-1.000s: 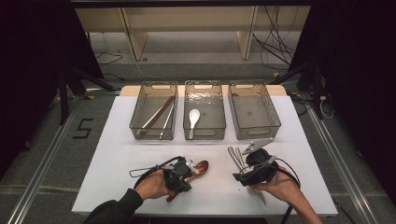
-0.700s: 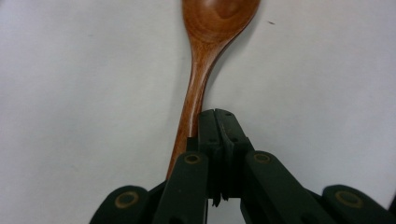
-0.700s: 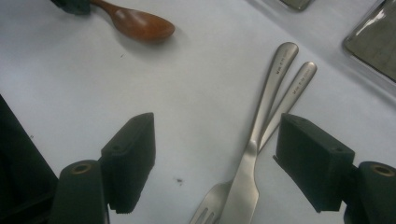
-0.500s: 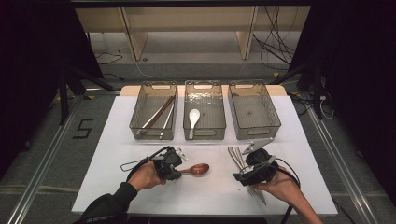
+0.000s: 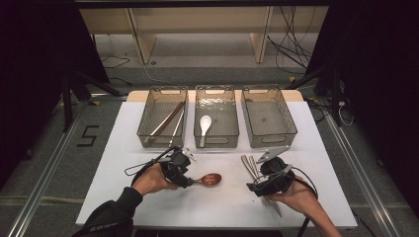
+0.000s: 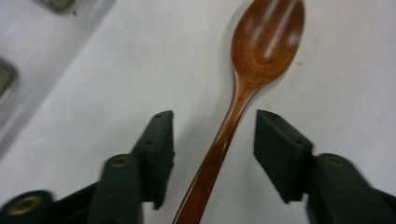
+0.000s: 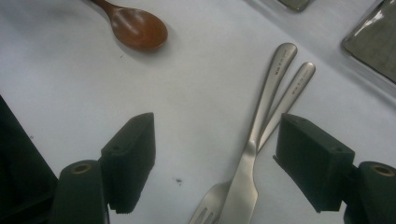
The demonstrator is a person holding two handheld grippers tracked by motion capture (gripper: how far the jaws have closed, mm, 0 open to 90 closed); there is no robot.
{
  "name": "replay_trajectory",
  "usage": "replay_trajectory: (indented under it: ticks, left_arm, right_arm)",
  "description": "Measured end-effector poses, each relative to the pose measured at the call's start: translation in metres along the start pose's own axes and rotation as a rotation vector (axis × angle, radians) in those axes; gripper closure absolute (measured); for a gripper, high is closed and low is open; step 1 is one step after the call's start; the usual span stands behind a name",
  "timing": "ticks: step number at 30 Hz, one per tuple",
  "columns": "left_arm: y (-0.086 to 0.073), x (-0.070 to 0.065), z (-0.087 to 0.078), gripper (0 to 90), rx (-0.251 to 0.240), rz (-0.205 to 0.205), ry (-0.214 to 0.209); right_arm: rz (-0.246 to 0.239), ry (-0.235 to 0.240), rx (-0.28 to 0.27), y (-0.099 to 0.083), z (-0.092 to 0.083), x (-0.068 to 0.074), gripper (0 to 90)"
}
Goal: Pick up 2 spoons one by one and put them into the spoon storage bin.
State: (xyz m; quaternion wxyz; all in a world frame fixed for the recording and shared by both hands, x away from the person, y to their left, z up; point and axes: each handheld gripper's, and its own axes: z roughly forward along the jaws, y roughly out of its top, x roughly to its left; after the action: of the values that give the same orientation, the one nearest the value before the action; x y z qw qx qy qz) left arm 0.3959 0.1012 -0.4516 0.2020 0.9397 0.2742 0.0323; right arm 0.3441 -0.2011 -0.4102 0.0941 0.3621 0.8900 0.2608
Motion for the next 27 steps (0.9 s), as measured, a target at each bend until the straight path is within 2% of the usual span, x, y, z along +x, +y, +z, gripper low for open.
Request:
replay_trajectory:
  ticks: [3,5,12,14,17,22,27]
  left_arm:
    - [0.000,-0.001,0.009,36.0,0.041,0.011,0.001]
    - [0.001,-0.001,0.012,35.8,0.042,0.018,0.004]
    - [0.005,-0.005,0.015,53.3,0.050,0.073,-0.012]
    - [0.005,-0.006,0.016,57.9,0.054,0.090,-0.003]
    - [0.005,-0.005,0.016,65.6,0.050,0.096,-0.001]
    - [0.006,-0.010,0.016,75.1,0.061,0.148,-0.003]
    - [0.005,-0.010,0.016,79.4,0.051,0.159,-0.013]
  right_arm:
    - [0.002,0.001,0.002,0.000,0.000,0.000,29.3]
    - [0.004,0.001,0.003,0.000,0.000,0.000,29.3]
    - [0.003,0.001,0.003,0.000,0.000,0.000,29.3]
    - [0.002,0.001,0.003,0.000,0.000,0.000,29.3]
    - [0.003,0.000,0.003,0.000,0.000,0.000,29.3]
    - [0.004,0.001,0.006,0.000,0.000,0.000,29.3]
    - [0.002,-0.002,0.002,-0.001,0.000,0.000,29.4]
